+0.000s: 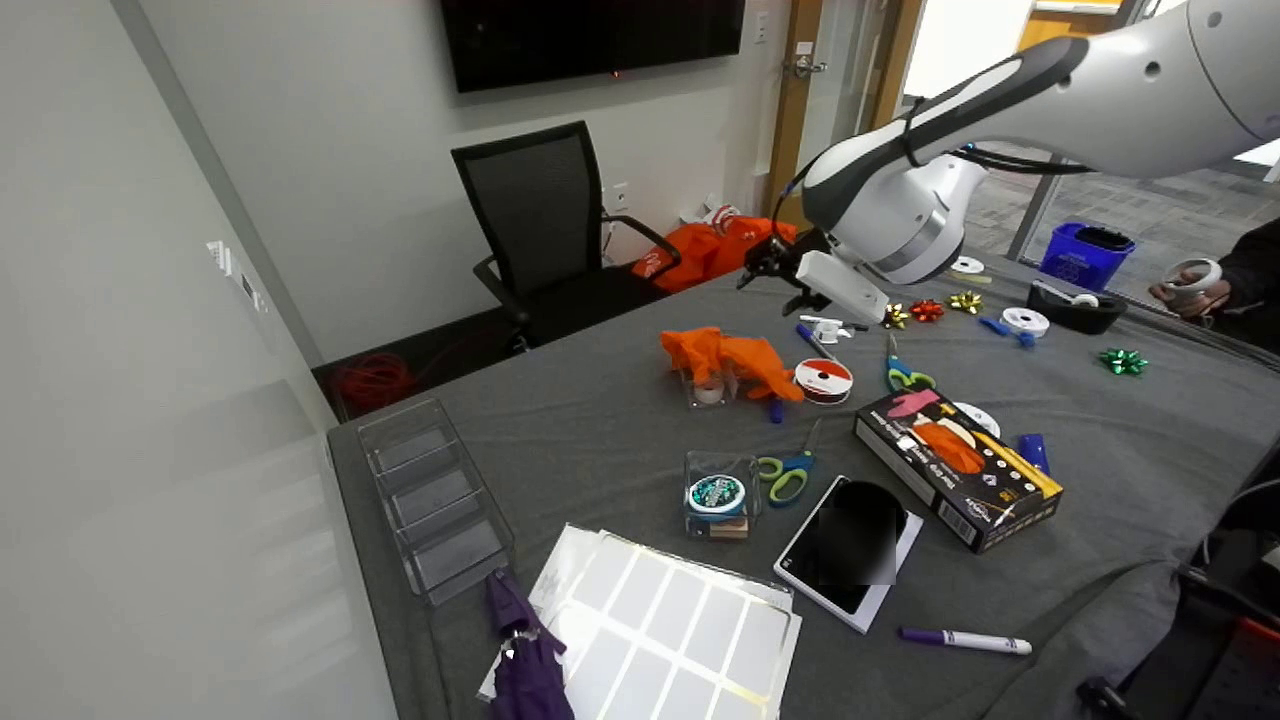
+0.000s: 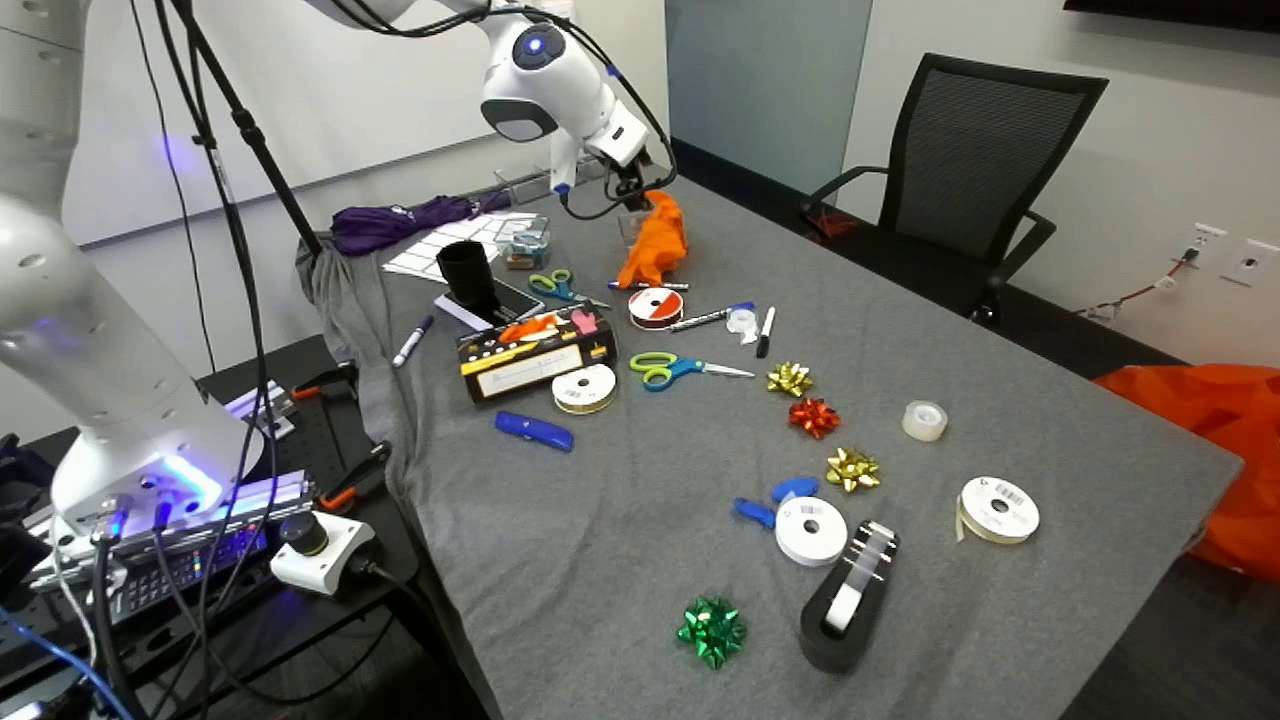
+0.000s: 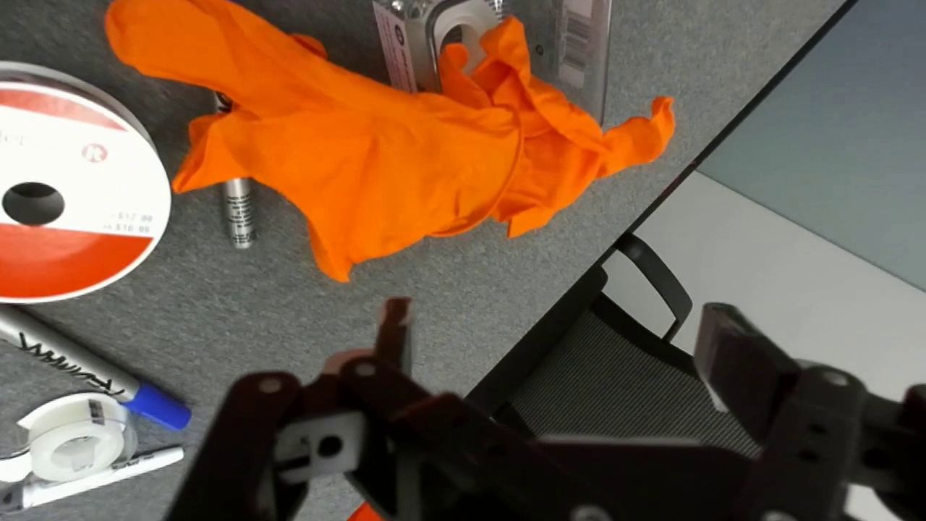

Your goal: Pick up an orange wipe and put it on the clear bowl

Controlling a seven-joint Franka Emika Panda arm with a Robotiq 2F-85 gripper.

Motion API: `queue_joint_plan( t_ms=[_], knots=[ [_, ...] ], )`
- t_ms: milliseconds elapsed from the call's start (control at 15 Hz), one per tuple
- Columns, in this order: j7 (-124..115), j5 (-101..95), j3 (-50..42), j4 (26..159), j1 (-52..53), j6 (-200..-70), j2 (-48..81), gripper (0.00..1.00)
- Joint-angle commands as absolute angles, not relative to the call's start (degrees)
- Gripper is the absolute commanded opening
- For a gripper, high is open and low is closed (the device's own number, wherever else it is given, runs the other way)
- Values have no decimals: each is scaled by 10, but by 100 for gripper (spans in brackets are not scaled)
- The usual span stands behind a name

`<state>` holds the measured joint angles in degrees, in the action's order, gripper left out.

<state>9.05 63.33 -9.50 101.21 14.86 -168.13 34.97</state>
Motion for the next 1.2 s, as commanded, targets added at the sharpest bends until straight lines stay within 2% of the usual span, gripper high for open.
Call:
queue_joint_plan(
  t_ms=[0, 133, 200, 467, 667, 1133],
  knots=[
    [146, 627, -97, 1052, 140, -1684, 317, 100],
    [141, 597, -126, 1077, 148, -1661, 305, 100],
    [107, 515, -90, 1097, 107, -1665, 292, 100],
    [86, 314, -105, 1121, 75, -1606, 266, 100],
    [86, 182, -66, 1106, 20, -1540, 246, 100],
    [186, 67, -1, 1056, -35, -1405, 239, 100]
  ],
)
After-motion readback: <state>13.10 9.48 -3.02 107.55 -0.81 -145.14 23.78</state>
